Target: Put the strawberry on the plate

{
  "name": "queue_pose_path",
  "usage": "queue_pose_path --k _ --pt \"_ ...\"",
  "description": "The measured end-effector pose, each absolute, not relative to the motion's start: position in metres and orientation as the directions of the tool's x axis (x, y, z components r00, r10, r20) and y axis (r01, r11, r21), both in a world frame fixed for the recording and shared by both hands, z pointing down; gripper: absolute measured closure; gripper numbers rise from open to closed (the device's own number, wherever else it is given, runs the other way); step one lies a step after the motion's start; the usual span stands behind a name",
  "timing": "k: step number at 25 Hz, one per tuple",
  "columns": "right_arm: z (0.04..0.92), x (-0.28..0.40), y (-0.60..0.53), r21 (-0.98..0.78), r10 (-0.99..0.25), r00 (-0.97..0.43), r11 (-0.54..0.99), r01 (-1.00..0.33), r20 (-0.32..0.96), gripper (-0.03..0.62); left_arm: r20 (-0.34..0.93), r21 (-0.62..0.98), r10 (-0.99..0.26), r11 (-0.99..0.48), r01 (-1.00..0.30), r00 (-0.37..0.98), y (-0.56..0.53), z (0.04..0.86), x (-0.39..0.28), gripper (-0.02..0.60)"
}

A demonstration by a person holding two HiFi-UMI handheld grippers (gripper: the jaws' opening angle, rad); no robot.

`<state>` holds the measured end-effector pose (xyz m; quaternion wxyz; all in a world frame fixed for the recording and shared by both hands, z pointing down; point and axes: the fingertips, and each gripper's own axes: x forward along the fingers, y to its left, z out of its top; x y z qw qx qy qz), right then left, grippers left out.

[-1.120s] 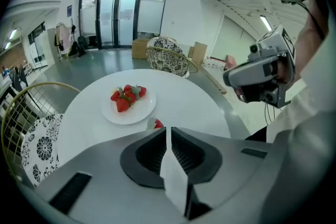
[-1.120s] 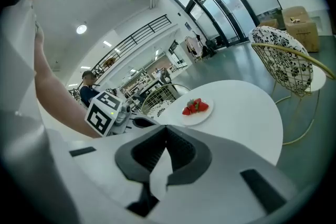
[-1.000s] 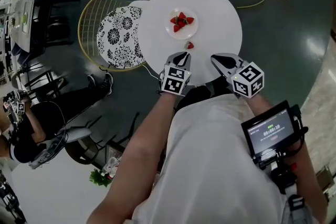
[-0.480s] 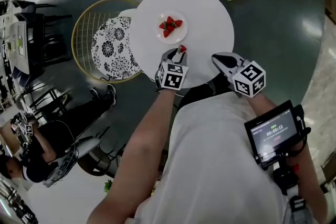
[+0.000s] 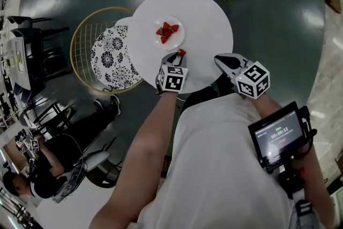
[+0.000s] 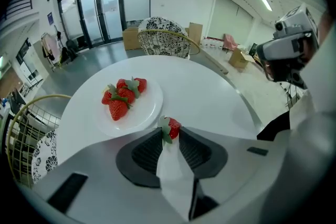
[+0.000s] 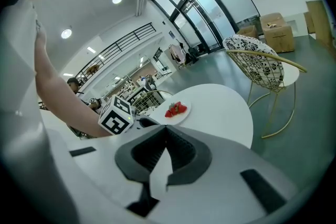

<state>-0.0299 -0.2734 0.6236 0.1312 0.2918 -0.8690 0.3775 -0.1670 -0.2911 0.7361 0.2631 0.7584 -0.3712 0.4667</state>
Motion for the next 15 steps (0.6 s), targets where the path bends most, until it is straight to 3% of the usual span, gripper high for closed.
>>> queue_pose_path --k 15 --pt "0.607 -0.061 -0.286 -0.571 -0.333 -0.834 0.613 -0.546 0.44 0.588 0.83 0.148 -0.456 -0.372 -0.916 0.32 -0.32 0.691 -0.183 0.474"
